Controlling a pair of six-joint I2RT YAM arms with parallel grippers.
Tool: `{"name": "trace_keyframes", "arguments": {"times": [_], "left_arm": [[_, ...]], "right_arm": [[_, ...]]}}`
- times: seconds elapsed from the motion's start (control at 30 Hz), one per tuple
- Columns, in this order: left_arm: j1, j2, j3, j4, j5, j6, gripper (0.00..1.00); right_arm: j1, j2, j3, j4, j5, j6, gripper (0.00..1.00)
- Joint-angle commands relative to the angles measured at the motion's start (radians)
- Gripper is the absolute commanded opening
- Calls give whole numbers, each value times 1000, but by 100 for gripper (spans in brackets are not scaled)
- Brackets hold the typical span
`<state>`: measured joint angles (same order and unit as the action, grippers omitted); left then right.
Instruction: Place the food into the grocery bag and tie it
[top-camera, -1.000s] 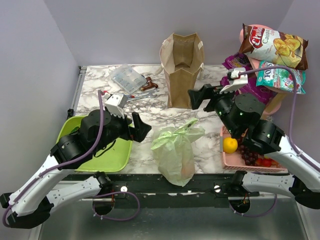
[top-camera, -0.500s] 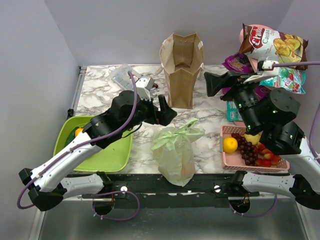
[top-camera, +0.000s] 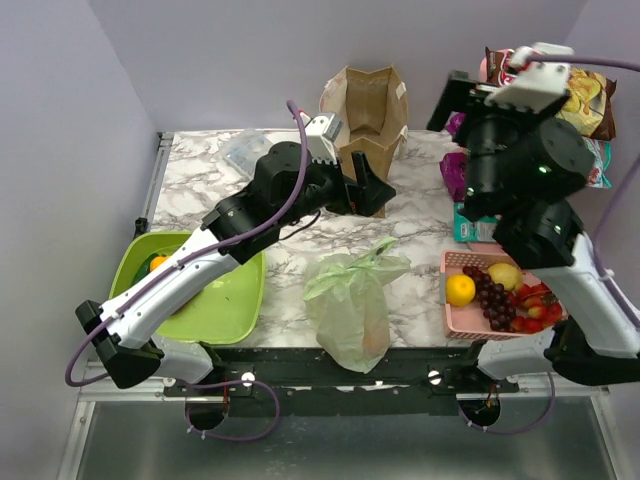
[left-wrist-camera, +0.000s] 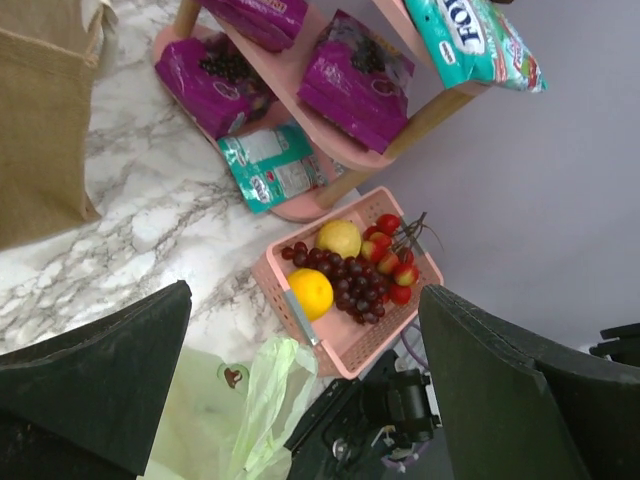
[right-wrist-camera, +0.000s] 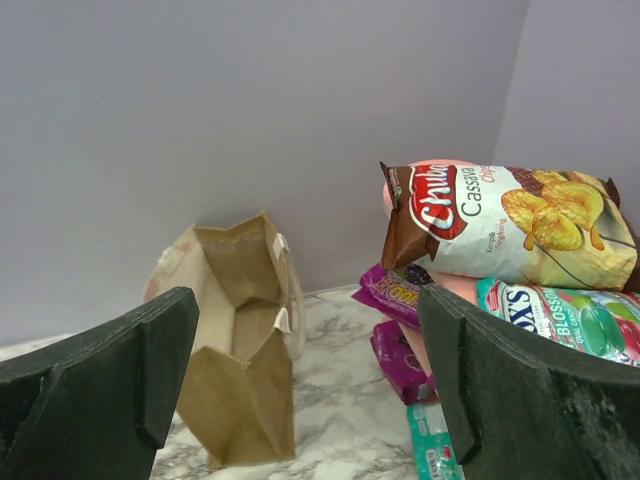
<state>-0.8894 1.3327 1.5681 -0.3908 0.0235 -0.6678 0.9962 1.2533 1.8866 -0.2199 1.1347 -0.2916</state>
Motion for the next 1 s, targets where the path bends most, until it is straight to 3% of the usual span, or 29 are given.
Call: {"name": "trace_keyframes", "arguments": {"times": [0.0, 0.1, 0.23, 0.5, 0.63, 0.67, 0.77, 0.8, 0.97], "left_arm": [[4, -6, -21, 0, 67, -37, 98], [4, -59, -100, 16, 64, -41, 98], [4, -136, -186, 8, 32, -16, 99], [4, -224, -268, -15, -3, 16, 99], [5, -250, -283, -34, -3, 19, 99], [4, -261, -293, -34, -5, 19, 99], [4, -291, -326, -18, -6, 22, 98], [5, -298, -336, -13, -5, 22, 99], [5, -314, -356, -9, 2, 30, 99]], "right_arm": [[-2, 147, 129, -8, 97, -188, 100], [-14, 220, 143, -31, 71, -240, 100], [-65, 293, 169, -177, -40, -178, 100], [-209, 448, 388, -504, -531, 229, 100], [-243, 520, 468, -532, -510, 289, 100], [-282, 531, 477, -546, -525, 333, 100], [-484, 552, 507, -642, -791, 529, 100], [-532, 559, 527, -669, -808, 560, 100], [-552, 505, 493, -659, -537, 516, 100]]}}
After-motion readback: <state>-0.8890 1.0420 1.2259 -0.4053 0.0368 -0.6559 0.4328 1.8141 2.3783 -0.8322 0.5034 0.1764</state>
